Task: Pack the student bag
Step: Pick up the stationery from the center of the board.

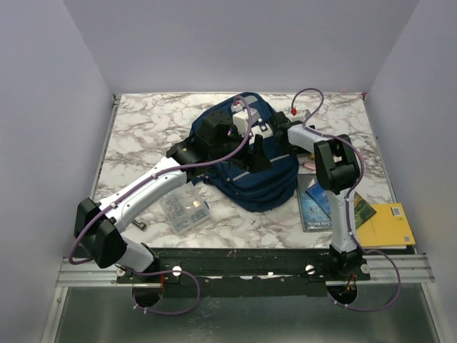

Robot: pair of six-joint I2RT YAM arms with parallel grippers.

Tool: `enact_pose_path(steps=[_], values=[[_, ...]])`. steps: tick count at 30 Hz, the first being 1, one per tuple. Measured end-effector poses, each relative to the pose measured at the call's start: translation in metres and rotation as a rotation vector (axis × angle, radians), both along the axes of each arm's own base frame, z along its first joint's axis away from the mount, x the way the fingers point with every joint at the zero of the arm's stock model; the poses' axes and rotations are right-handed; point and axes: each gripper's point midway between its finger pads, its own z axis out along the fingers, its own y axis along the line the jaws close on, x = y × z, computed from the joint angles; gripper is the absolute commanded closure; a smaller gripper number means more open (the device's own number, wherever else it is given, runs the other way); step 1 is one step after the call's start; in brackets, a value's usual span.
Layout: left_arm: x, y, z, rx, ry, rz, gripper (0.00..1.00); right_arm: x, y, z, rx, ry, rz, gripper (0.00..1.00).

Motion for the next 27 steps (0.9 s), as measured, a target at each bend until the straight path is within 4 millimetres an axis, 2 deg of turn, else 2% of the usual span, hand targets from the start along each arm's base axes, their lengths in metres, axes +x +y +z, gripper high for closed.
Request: enact_pose_path(steps=[5, 6, 10, 19, 20, 26, 27], values=[[-0.0009, -0.0002, 0.0005, -0.004, 0.006, -0.004, 0.29, 0.0009, -0.0002, -0.0019, -0.037, 0.011, 0.004, 0.52], [-0.0006, 0.0000, 0.0005, -0.004, 0.006, -0.004, 0.30, 0.0015, -0.0006, -0.0019, -0.043, 0.013, 0.005, 0.57], [-0.0006, 0.0003, 0.0008, -0.007, 0.009, -0.006, 0.30, 0.0021, -0.0006, -0.0031, -0.057, 0.022, 0.008, 0.63], [-0.0033, -0.0010, 0.0025, -0.018, 0.018, -0.021, 0.30, 0.0017, 0.0003, -0.0064, -0.066, 0.048, 0.017, 0.73], [-0.0033, -0.0011, 0.0028, -0.019, 0.017, -0.021, 0.30, 0.0017, 0.0004, -0.0066, -0.067, 0.052, 0.018, 0.78], [-0.0024, -0.0003, 0.0032, -0.022, 0.019, -0.020, 0.31, 0.0010, 0.0005, -0.0052, -0.077, 0.070, 0.028, 0.86], [-0.0025, -0.0004, 0.0032, -0.022, 0.019, -0.021, 0.31, 0.0006, 0.0002, -0.0047, -0.080, 0.073, 0.028, 0.89]])
